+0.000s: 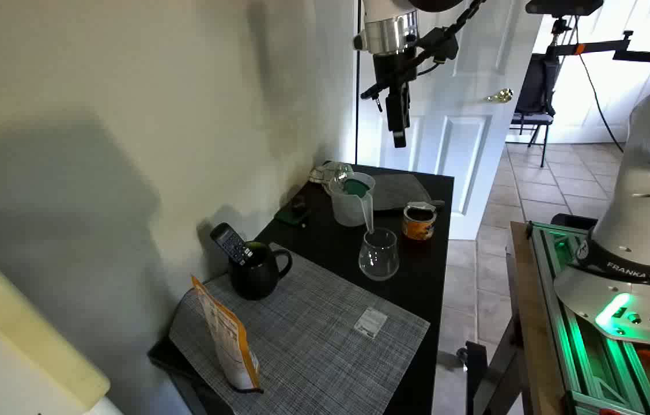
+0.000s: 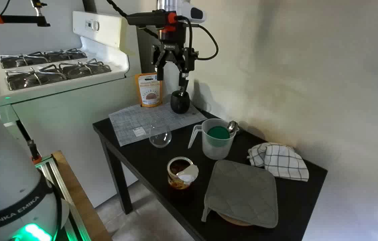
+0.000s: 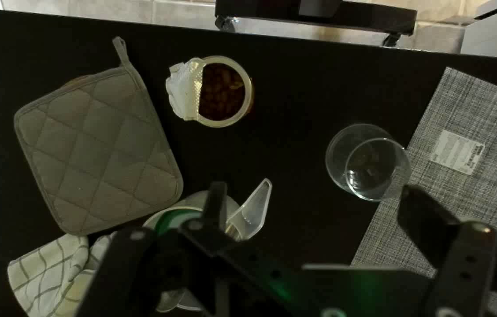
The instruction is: Put the brown object in the can
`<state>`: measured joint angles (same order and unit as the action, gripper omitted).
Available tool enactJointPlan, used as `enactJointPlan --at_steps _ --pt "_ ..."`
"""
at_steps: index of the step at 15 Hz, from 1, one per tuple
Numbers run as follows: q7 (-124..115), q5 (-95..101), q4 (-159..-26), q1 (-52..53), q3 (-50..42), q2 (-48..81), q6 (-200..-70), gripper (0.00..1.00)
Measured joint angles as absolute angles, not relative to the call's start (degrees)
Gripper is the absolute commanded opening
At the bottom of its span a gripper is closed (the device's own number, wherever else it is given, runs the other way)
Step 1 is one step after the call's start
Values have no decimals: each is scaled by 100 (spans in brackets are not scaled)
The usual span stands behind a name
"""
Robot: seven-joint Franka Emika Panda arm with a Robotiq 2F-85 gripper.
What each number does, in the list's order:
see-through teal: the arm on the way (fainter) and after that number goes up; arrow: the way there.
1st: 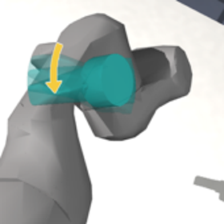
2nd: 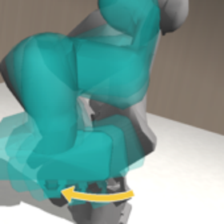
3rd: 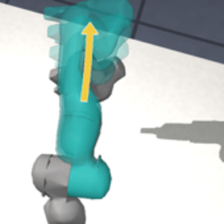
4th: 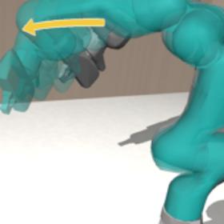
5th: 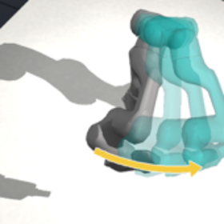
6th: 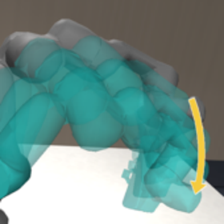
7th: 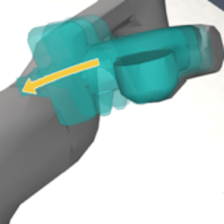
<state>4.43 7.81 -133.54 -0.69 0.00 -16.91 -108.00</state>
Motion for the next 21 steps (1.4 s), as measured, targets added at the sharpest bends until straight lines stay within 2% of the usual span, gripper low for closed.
enactJointPlan --at_steps 10,21 --pt "682 789 -13255 -13 10 -1593 -10968 100" --pt "3132 670 -11763 282 249 770 -12019 100"
